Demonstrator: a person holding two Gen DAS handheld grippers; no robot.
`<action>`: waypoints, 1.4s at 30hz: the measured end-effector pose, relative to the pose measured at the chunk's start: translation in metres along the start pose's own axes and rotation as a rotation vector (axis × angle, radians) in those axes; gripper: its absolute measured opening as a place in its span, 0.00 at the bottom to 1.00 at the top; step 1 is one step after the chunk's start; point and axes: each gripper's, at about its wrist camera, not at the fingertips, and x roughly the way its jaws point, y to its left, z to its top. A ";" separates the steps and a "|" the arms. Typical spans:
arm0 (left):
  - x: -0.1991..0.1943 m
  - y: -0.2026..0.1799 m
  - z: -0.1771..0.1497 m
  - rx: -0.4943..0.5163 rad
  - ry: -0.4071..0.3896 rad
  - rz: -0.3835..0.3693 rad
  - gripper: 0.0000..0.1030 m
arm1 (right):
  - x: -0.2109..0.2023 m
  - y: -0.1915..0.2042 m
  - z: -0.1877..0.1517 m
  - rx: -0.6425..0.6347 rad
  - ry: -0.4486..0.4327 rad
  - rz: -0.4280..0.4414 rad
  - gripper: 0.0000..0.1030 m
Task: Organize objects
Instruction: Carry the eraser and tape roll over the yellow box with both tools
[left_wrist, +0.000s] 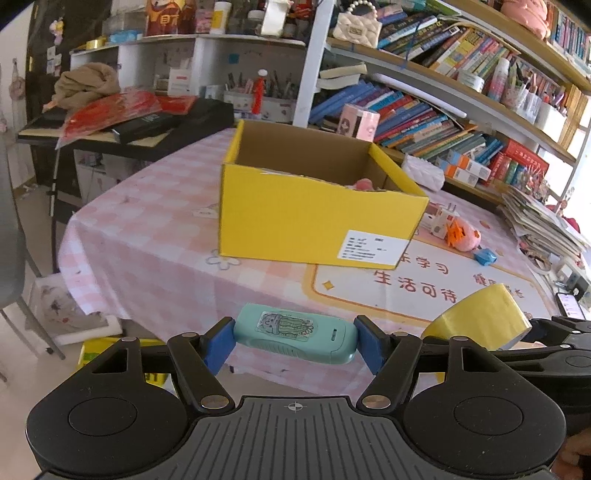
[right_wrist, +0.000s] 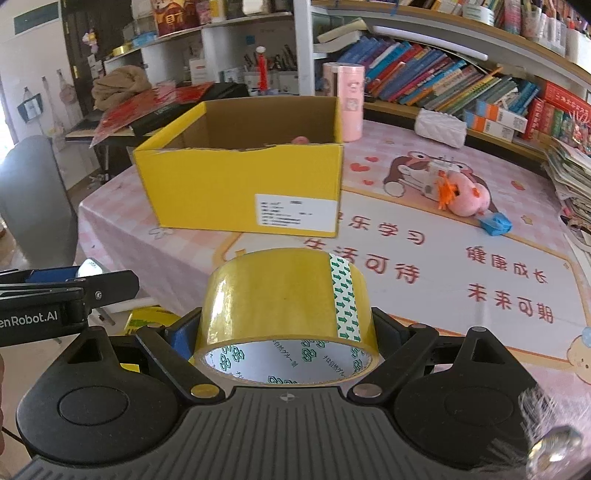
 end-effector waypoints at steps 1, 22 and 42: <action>-0.002 0.002 -0.001 -0.001 -0.003 0.002 0.68 | 0.000 0.003 0.000 -0.002 -0.001 0.003 0.87; -0.020 0.021 0.021 0.014 -0.093 -0.023 0.68 | -0.009 0.036 0.010 -0.056 -0.058 0.006 0.87; 0.016 0.015 0.105 0.002 -0.221 0.005 0.68 | 0.015 0.017 0.108 -0.090 -0.225 0.032 0.87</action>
